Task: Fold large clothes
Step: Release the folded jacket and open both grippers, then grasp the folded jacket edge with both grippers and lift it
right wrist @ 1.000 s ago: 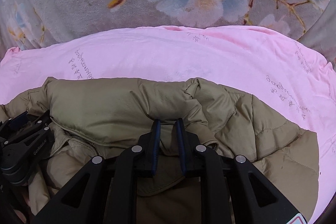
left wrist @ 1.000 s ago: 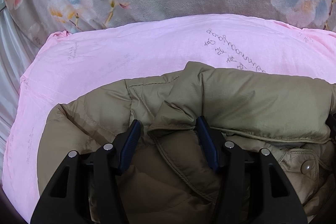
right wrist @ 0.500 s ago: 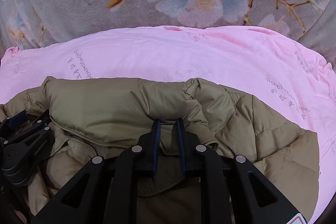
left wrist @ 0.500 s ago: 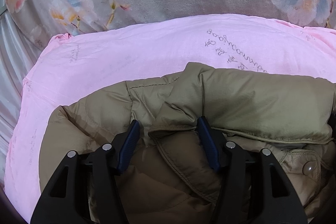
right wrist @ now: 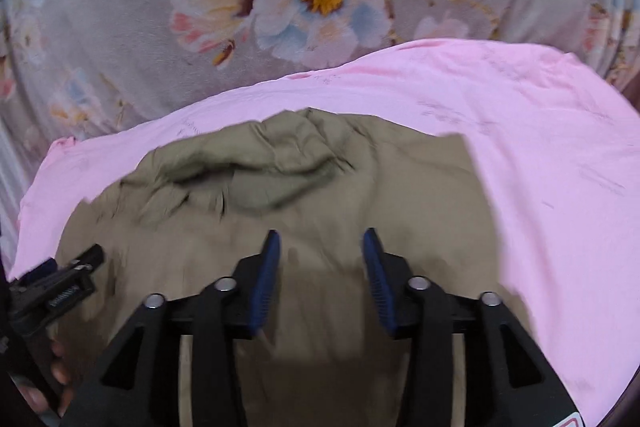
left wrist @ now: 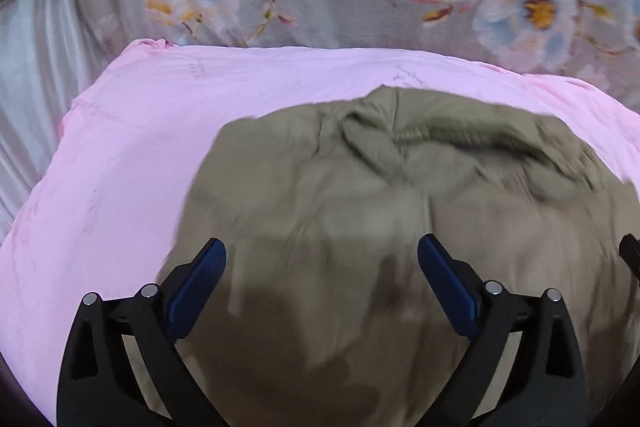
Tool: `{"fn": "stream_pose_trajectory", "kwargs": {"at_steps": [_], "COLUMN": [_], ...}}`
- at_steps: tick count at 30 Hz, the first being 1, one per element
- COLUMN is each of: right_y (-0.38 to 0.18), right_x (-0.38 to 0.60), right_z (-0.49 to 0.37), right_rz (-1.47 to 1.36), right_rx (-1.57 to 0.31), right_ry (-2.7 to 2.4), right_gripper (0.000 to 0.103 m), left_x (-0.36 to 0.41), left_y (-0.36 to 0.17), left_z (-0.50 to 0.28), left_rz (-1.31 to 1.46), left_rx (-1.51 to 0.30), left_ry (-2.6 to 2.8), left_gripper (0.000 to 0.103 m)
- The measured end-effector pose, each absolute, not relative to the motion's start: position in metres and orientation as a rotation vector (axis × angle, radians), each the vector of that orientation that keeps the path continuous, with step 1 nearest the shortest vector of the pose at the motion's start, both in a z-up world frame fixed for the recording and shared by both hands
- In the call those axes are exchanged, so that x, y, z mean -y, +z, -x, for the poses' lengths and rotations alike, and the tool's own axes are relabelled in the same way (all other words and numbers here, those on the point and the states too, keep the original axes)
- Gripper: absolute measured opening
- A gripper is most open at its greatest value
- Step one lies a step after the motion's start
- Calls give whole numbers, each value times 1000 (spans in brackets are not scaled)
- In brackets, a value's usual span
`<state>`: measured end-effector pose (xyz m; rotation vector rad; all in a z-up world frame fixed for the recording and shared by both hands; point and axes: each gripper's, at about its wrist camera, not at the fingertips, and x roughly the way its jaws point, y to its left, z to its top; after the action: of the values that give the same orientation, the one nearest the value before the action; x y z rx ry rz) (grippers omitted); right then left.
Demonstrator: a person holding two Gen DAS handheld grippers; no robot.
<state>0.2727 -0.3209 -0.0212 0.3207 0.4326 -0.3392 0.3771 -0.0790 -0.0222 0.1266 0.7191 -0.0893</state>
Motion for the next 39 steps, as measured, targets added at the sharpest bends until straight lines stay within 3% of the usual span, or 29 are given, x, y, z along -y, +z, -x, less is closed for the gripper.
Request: {"fn": "stream_pose_trajectory", "kwargs": {"at_steps": [1, 14, 25, 27, 28, 29, 30, 31, 32, 35, 39], "right_y": [-26, -107, -136, -137, -136, -135, -134, -134, -133, -120, -89], "right_x": [317, 308, 285, 273, 268, 264, 261, 261, 261, 261, 241], "right_z": [-254, -26, 22, 16, 14, 13, 12, 14, 16, 31, 74], "right_rz": [-305, -425, -539, -505, -483, -462, -453, -457, -476, -487, -358], "right_rx": [-430, -489, -514, -536, -538, -537, -534, -528, -519, -471, -411], "right_ry": [-344, -388, -246, -199, -200, -198, -187, -174, -147, -97, -35], "right_gripper": [58, 71, 74, 74, 69, 55, 45, 26, 16, 9, 8], "left_x": [65, -125, -126, -119, -115, -112, -110, -110, -113, -126, -148], "left_y": [-22, -58, -67, -66, -65, -63, -62, -61, -58, -34, 17], "left_z": [-355, -190, -152, -150, -150, -148, -147, -146, -146, -134, -93], "left_rz": [-134, 134, 295, 329, 324, 304, 292, 287, 288, 302, 259], "left_rx": [-715, -892, -960, -977, -984, -983, -988, -993, -989, -953, -857], "left_ry": [-86, 20, -188, -272, -277, -266, -269, -274, -279, -316, -394], "left_gripper": [94, 94, 95, 83, 72, 54, 46, 30, 19, 9, 8]}}
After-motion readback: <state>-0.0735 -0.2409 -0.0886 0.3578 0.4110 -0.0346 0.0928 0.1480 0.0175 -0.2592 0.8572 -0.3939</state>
